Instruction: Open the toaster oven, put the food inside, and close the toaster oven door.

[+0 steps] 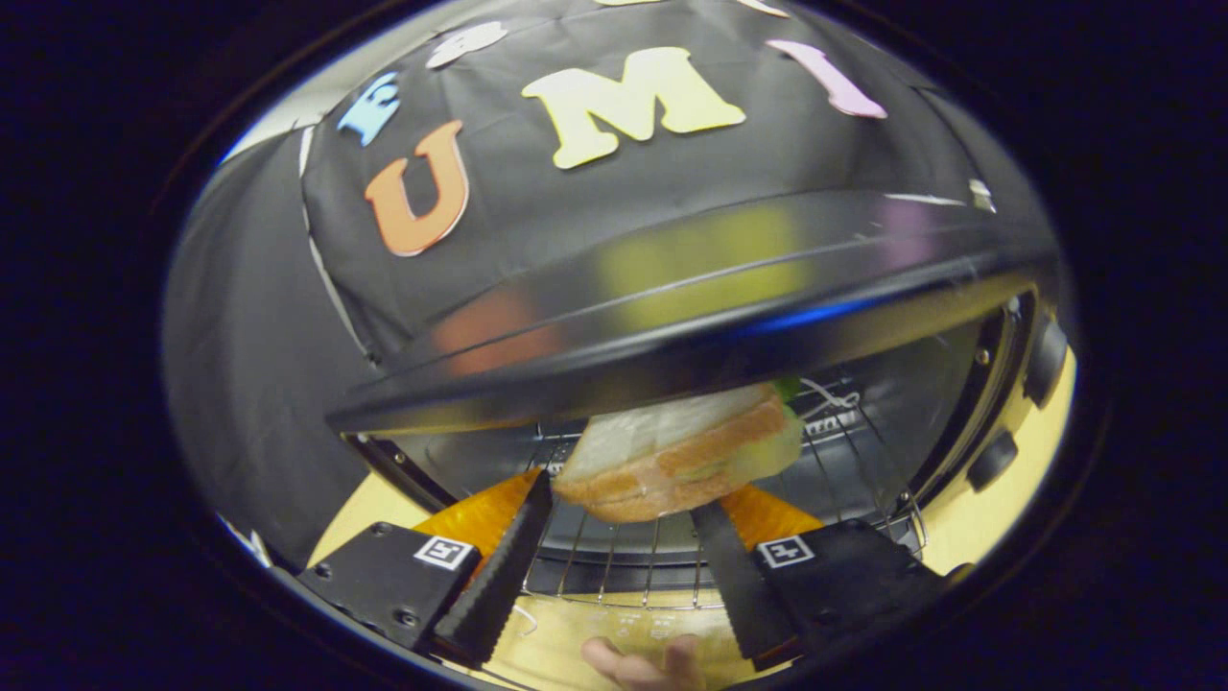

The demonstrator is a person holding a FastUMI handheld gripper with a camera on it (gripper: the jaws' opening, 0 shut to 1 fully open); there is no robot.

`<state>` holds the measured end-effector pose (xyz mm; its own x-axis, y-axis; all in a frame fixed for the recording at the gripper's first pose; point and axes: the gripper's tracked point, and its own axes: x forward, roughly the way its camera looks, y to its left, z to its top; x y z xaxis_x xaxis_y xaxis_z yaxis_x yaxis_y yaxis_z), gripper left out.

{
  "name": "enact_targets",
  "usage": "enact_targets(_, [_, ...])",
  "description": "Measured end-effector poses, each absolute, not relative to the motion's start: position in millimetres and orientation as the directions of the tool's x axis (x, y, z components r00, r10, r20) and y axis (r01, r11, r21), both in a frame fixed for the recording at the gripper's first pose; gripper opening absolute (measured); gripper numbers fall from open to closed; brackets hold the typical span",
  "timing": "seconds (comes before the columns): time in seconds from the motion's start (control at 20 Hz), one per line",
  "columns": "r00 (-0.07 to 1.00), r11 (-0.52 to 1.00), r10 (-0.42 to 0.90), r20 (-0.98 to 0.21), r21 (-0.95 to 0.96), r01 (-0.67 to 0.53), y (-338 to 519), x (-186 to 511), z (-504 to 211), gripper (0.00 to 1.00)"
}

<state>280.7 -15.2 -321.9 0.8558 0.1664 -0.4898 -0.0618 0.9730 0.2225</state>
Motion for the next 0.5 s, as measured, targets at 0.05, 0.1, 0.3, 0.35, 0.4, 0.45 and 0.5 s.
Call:
enact_targets(0.05, [0.853, 0.983, 0.146, -0.501, 0.173, -0.067, -16.5, 277.8, -323.8, 0.95])
enact_targets(0.1, [0.852, 0.990, 0.112, -0.511, 0.132, -0.051, -18.4, 276.7, -323.2, 0.97])
enact_targets(0.3, [0.816, 1.000, 0.001, -0.578, -0.003, -0.003, -22.7, 257.5, -334.2, 0.99])
enact_targets(0.35, [0.801, 1.000, 0.001, -0.598, -0.014, -0.012, -18.4, 251.6, -339.7, 0.99])
enact_targets(0.4, [0.790, 0.999, -0.012, -0.613, -0.035, -0.011, -17.7, 244.8, -340.7, 0.99])
enact_targets(0.45, [0.786, 0.998, -0.031, -0.617, -0.056, -0.005, -18.2, 238.2, -340.0, 0.99])
enact_targets(0.5, [0.784, 0.997, -0.048, -0.618, -0.075, 0.002, -18.6, 230.3, -337.7, 0.99])
